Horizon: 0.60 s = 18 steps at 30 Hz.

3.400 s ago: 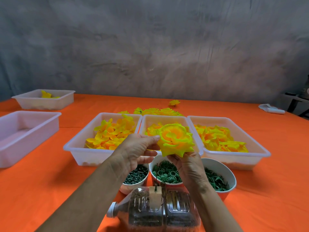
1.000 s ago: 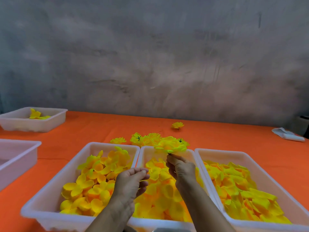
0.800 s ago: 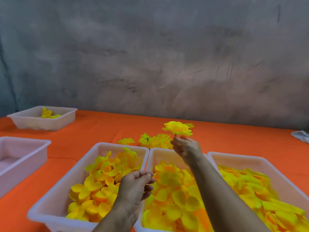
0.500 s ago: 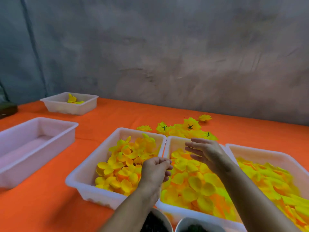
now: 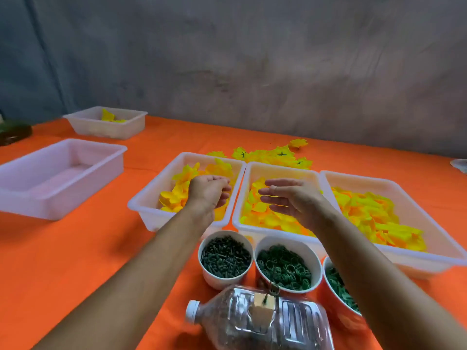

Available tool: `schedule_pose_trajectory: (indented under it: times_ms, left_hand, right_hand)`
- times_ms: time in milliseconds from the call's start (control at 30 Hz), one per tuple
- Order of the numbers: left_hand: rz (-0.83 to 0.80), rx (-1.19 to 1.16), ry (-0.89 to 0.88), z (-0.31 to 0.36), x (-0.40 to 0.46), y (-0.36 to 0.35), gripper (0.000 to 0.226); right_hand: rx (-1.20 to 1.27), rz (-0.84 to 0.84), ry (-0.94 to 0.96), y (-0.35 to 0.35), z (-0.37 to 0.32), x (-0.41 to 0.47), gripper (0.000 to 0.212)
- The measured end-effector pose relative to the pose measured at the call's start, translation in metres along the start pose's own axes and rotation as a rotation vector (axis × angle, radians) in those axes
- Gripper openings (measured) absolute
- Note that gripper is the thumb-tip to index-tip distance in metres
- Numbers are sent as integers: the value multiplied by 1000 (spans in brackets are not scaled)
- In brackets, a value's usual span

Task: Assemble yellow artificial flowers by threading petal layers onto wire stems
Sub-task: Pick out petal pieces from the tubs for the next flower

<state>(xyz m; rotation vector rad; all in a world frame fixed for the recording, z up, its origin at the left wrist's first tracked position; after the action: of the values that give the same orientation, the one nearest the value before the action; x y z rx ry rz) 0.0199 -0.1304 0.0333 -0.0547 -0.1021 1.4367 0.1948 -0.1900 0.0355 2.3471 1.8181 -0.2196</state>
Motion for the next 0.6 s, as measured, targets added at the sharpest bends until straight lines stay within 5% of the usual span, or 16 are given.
schedule_pose_trajectory:
  times_ms: [400,600]
  left_hand:
    - [181,166,-29,-12,51,59,26]
    - [10,525,-100,-37,80,55,5]
  right_hand:
    - [-35,-48,2,-16,9,10,14]
    - [-123,-32,55,-33,12,45,19]
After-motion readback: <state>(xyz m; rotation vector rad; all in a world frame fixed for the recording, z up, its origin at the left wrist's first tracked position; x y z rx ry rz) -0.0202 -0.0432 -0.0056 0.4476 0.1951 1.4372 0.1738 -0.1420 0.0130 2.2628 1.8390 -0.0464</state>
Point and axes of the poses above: each hand's wrist, its own x-axis towards the middle knuckle, its own y-axis out of the back of the hand, z = x × y, the point moved 2 cm from there along x, towards the middle knuckle, and after that the axes turned 7 degrees about -y, right-handed, at the moved point
